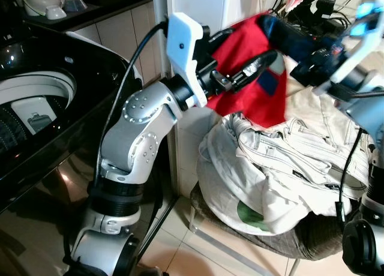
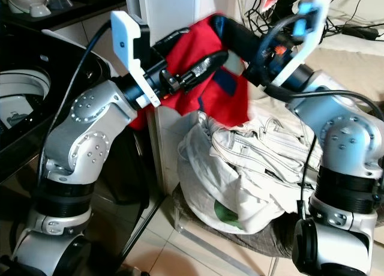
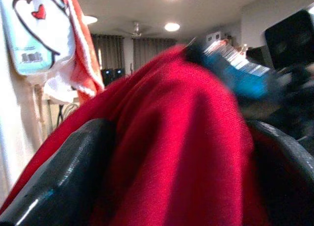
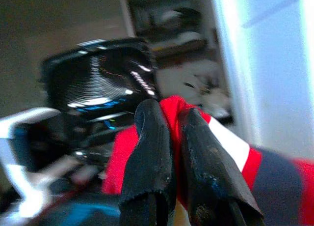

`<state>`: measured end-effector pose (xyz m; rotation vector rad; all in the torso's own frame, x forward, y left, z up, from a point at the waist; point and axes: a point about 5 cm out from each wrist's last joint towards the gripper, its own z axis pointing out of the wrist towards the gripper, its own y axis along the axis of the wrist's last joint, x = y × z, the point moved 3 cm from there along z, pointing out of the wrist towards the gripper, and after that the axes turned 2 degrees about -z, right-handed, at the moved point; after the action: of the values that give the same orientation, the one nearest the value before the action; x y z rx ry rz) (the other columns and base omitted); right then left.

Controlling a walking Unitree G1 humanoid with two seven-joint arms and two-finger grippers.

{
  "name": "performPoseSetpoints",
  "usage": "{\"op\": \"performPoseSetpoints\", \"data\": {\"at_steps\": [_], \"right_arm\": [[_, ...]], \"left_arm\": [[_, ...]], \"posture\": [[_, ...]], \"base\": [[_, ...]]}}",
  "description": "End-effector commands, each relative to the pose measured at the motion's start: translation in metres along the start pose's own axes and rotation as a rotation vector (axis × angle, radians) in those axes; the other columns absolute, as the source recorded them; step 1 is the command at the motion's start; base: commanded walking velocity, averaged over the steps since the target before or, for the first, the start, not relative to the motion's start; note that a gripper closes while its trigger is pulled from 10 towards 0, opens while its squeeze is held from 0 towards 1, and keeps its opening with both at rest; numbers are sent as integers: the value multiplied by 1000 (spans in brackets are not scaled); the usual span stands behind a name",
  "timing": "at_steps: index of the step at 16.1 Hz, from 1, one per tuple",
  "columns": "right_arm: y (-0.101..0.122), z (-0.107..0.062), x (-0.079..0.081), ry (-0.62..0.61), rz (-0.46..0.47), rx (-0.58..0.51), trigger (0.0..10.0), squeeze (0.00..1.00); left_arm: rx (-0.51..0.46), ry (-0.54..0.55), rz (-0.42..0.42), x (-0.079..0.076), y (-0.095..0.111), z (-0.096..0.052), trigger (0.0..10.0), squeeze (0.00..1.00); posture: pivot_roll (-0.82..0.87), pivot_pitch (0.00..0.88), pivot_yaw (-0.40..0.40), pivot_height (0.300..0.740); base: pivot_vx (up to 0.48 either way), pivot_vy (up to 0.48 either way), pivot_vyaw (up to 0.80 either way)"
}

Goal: Clothes washing

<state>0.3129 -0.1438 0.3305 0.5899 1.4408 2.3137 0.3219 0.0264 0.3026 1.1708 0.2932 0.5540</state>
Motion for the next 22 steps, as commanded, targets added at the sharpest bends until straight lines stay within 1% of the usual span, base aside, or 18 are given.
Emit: {"op": "performPoseSetpoints", "data": {"at_steps": [1, 3, 4, 5, 6, 14, 19, 21, 22], "right_arm": [[8, -2, 11, 55, -8, -23, 0, 0], [8, -1, 16, 78, 13, -34, 0, 0], [8, -1, 16, 76, 24, -38, 0, 0], [8, -1, 17, 74, 27, -38, 0, 0], [7, -2, 17, 67, 28, -31, 0, 0], [4, -2, 16, 50, 36, -11, 0, 0], [1, -2, 14, 23, 31, 1, 0, 0], [0, -1, 12, 4, 21, 7, 0, 0], [-2, -1, 13, 12, 8, 20, 471, 31]], "left_arm": [[26, 5, 29, 3, -4, -1, 10000, 0], [58, -15, 73, 0, -9, -2, 10000, 0], [62, -33, 63, -2, -12, -3, 3176, 0], [61, -36, 51, -2, -12, -3, 3176, 0], [58, -37, 42, -1, -11, -4, 0, 0], [47, -25, 30, 4, -10, -6, 0, 0], [40, 18, 38, 15, -6, -8, 0, 0], [36, 60, 44, 24, -4, -10, 0, 0], [39, 81, 52, 28, -4, -12, 0, 0]], "posture": [[-61, 0, 8, 740], [-61, 0, 8, 740], [-61, 0, 8, 740], [-60, 0, 10, 740], [-60, 0, 10, 740], [-56, 0, 10, 740], [-51, 0, 10, 740], [-47, 0, 10, 740], [-47, 0, 10, 740]], "base": [[0, 0, 0], [0, 0, 0], [0, 0, 0], [0, 0, 0], [0, 0, 0], [0, 0, 0], [0, 0, 0], [0, 0, 0], [0, 0, 0]]}}
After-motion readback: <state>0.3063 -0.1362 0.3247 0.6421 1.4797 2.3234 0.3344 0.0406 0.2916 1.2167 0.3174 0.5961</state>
